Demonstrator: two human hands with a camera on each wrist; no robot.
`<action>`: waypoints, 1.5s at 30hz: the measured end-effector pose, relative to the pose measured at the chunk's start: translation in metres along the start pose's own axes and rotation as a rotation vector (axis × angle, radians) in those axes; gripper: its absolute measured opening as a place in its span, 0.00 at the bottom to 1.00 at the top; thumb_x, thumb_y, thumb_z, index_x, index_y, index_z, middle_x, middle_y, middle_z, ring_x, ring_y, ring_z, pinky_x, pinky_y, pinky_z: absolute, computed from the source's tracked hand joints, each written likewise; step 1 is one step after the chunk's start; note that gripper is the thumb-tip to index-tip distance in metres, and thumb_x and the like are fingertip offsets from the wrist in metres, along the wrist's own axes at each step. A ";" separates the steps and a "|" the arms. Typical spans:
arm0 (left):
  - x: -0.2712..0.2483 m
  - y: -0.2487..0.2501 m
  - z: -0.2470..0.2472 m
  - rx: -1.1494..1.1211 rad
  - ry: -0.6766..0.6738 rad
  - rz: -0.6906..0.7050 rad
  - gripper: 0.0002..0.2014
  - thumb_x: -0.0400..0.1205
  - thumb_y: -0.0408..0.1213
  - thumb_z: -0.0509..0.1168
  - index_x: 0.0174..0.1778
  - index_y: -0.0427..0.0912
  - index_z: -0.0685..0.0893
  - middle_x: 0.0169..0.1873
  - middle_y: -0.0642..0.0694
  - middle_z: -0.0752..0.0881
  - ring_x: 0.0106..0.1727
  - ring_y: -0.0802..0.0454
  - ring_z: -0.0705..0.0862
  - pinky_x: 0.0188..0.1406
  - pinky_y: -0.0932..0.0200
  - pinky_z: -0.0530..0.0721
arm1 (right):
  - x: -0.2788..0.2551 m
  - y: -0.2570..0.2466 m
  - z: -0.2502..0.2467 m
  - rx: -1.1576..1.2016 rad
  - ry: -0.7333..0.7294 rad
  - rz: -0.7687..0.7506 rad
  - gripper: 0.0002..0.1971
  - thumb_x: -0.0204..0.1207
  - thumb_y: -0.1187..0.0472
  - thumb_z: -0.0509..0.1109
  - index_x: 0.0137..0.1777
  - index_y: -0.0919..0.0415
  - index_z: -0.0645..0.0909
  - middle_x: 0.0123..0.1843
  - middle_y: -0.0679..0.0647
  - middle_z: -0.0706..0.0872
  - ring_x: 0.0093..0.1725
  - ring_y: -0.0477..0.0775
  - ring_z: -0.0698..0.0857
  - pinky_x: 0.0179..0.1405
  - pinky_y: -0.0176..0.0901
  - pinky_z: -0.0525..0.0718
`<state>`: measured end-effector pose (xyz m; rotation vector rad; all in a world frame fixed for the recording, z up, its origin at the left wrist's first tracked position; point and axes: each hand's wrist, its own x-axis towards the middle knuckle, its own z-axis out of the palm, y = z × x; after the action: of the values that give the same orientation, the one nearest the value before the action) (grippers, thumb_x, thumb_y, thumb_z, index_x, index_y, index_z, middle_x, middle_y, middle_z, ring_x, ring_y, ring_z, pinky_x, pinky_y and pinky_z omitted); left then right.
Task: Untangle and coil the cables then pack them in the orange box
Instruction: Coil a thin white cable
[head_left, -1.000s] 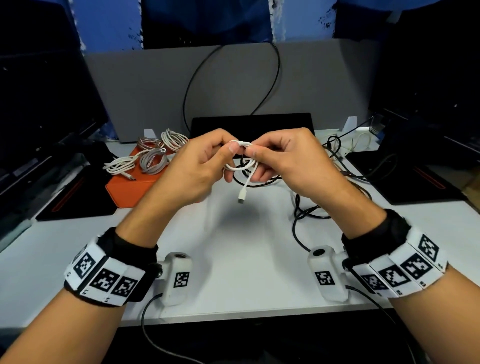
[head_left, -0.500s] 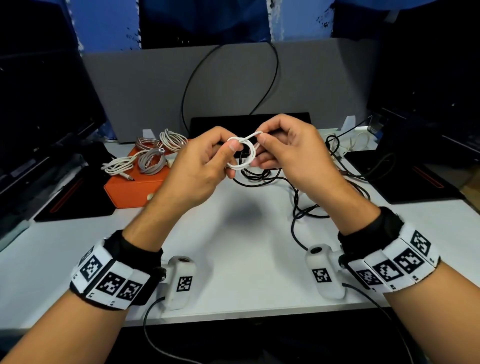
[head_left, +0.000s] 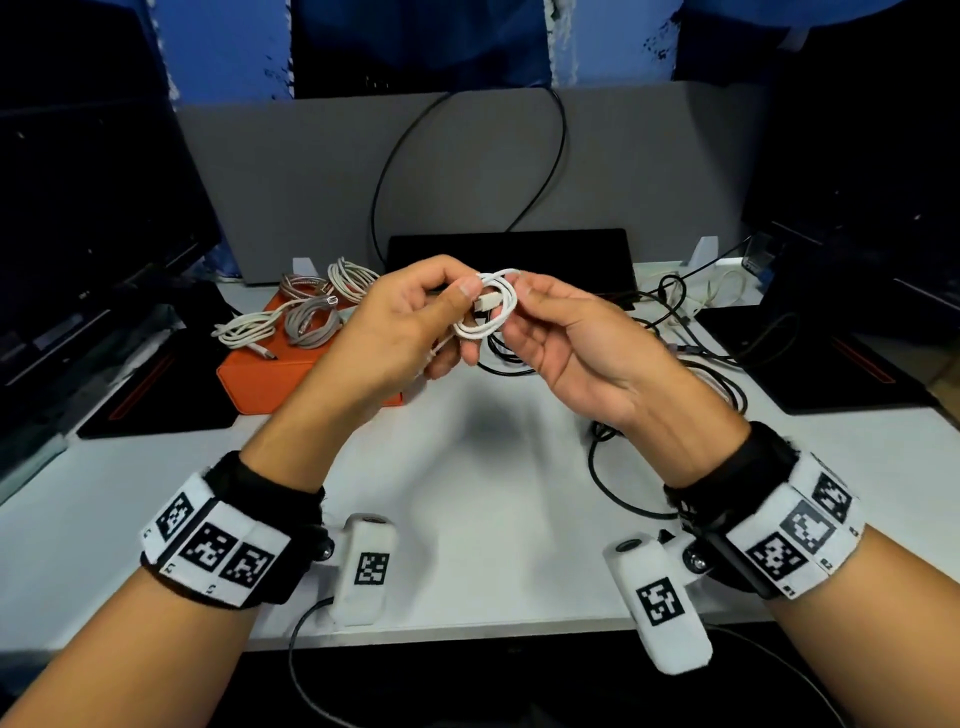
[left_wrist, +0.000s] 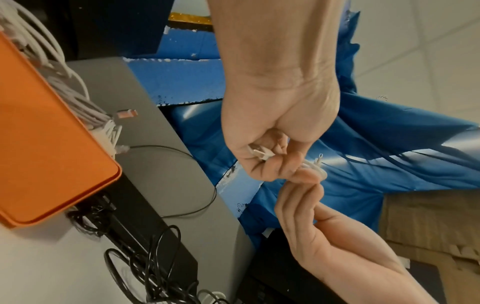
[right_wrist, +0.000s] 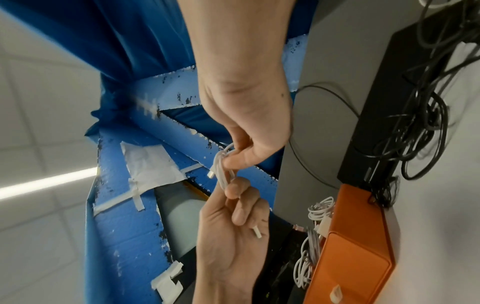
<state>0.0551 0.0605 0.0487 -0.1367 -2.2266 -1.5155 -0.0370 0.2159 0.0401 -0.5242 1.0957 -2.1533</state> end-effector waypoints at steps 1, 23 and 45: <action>0.000 -0.001 0.001 0.007 0.009 0.007 0.11 0.92 0.36 0.59 0.52 0.33 0.82 0.27 0.38 0.84 0.22 0.42 0.73 0.20 0.60 0.70 | 0.000 0.000 0.000 0.016 -0.012 0.031 0.08 0.89 0.69 0.62 0.58 0.65 0.84 0.46 0.57 0.91 0.38 0.46 0.91 0.37 0.33 0.90; -0.002 0.012 -0.015 0.280 0.242 0.063 0.09 0.91 0.40 0.62 0.50 0.41 0.84 0.28 0.46 0.89 0.24 0.51 0.87 0.26 0.58 0.84 | -0.013 -0.017 -0.005 -0.806 -0.232 -0.123 0.13 0.85 0.75 0.67 0.65 0.62 0.85 0.47 0.57 0.94 0.46 0.52 0.92 0.57 0.51 0.89; 0.003 0.010 -0.018 -0.180 0.217 -0.132 0.04 0.85 0.36 0.71 0.53 0.42 0.90 0.44 0.46 0.93 0.45 0.56 0.90 0.47 0.60 0.86 | -0.005 -0.001 -0.006 -0.364 -0.177 -0.049 0.11 0.89 0.63 0.65 0.65 0.61 0.87 0.50 0.59 0.93 0.38 0.49 0.90 0.41 0.38 0.90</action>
<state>0.0607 0.0475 0.0639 0.1173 -1.9614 -1.7126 -0.0376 0.2233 0.0377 -0.8958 1.3922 -1.9097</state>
